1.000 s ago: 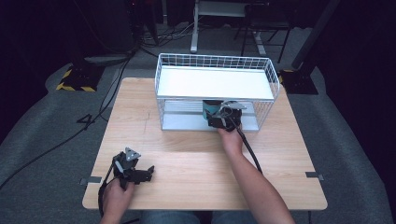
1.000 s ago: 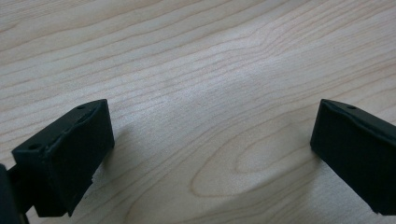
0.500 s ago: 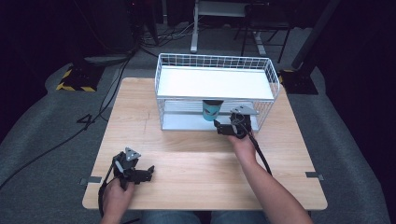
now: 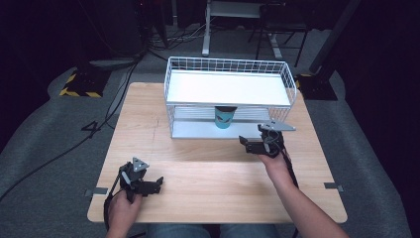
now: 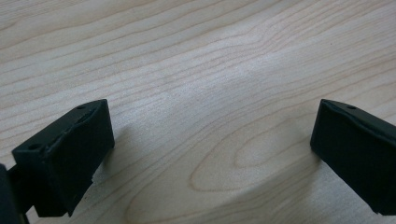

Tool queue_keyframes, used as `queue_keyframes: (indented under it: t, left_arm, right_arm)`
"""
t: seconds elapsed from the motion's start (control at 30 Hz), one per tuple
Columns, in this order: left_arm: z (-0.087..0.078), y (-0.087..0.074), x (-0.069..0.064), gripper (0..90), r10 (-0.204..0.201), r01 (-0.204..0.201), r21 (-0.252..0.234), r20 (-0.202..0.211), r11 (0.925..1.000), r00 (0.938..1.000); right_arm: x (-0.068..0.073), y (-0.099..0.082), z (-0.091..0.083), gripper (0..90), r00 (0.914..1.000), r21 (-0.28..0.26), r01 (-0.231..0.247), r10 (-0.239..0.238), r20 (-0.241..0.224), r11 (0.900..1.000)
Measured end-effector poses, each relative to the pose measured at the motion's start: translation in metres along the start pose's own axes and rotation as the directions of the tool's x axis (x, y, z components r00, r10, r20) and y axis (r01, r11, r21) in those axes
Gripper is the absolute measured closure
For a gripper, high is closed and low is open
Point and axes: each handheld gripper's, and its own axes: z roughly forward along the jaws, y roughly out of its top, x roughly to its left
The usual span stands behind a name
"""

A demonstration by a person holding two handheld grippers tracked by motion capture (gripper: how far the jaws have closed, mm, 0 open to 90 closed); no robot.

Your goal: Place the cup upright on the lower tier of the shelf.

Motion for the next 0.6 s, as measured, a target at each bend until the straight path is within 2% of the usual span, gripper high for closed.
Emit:
queue_keyframes:
  t: [0.23, 0.57, 0.6]
  left_arm:
    - [-0.001, -0.001, 0.001, 0.1, 0.007, -0.007, 0.0, 0.008, 1.0, 0.9999]
    - [0.0, 0.0, 0.001, 0.1, 0.01, -0.01, 0.0, 0.009, 0.9999, 0.9999]
    - [0.001, 0.001, 0.001, 0.1, 0.008, -0.008, -0.001, 0.011, 1.0, 0.9999]
  right_arm:
    - [-0.014, -0.01, -0.029, 15.3, 0.9998, 0.007, -0.013, 0.013, -0.016, 0.9999]
    - [-0.036, -0.029, -0.076, 15.6, 0.9998, 0.026, 0.006, -0.005, -0.018, 0.9996]
    - [-0.037, -0.031, -0.079, 15.7, 0.9998, 0.027, -0.003, 0.004, -0.02, 0.9996]
